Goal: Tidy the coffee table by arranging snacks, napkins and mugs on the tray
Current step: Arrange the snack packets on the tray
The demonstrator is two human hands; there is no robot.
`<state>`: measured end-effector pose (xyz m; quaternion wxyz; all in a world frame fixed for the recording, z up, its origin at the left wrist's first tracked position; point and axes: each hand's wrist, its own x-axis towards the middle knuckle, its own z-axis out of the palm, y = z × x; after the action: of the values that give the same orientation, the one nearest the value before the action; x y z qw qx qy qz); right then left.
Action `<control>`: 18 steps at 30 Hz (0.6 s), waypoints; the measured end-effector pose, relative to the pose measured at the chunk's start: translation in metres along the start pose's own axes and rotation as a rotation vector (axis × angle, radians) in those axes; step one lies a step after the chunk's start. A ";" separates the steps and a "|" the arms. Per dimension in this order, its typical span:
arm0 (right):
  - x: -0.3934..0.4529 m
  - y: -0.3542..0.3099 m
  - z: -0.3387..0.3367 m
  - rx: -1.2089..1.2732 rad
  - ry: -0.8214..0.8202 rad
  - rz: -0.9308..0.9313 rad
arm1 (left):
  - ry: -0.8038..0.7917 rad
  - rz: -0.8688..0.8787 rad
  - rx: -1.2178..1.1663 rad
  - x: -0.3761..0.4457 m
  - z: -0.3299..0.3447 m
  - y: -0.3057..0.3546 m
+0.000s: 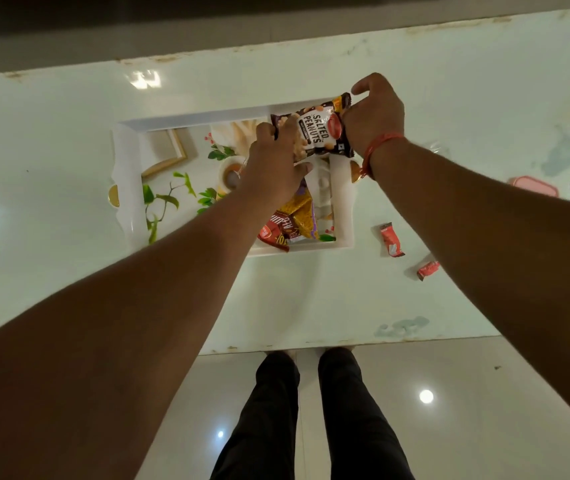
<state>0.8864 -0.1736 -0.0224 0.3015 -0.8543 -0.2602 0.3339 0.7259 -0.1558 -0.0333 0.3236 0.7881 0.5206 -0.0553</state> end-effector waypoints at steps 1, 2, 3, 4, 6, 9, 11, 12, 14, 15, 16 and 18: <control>0.003 0.001 -0.001 -0.022 0.003 -0.004 | -0.013 0.009 0.036 0.001 0.001 0.001; 0.005 0.002 -0.001 -0.037 -0.001 -0.006 | -0.017 0.009 0.061 0.002 0.002 0.002; 0.006 0.004 -0.001 -0.043 -0.012 -0.006 | -0.012 0.007 0.076 0.002 0.002 0.003; 0.007 0.005 -0.001 -0.040 -0.021 -0.003 | -0.004 0.002 0.091 0.002 0.002 0.006; 0.006 0.007 -0.002 -0.023 -0.024 -0.004 | 0.013 -0.006 0.127 -0.001 0.002 0.005; -0.011 0.013 -0.006 -0.049 0.114 -0.090 | 0.110 -0.038 0.068 -0.010 0.001 -0.006; -0.036 0.020 -0.008 -0.020 0.222 -0.200 | 0.252 -0.134 -0.139 -0.023 0.001 -0.018; -0.050 0.024 -0.008 0.007 0.241 -0.237 | 0.335 -0.206 -0.242 -0.033 0.002 -0.022; -0.077 0.032 -0.001 0.021 0.168 -0.241 | 0.469 -0.375 -0.373 -0.053 0.005 -0.028; -0.090 0.036 0.006 0.004 0.083 -0.215 | 0.494 -0.466 -0.439 -0.064 0.005 -0.028; -0.100 0.040 0.013 -0.018 -0.014 -0.178 | 0.480 -0.562 -0.508 -0.074 0.007 -0.029; -0.116 0.047 0.028 -0.054 -0.188 -0.086 | 0.379 -0.760 -0.643 -0.089 0.014 -0.030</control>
<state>0.8033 -0.2705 -0.0234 0.2666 -0.8150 -0.3329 0.3923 0.6636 -0.2263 -0.0195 0.4060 0.4013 0.8095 0.1372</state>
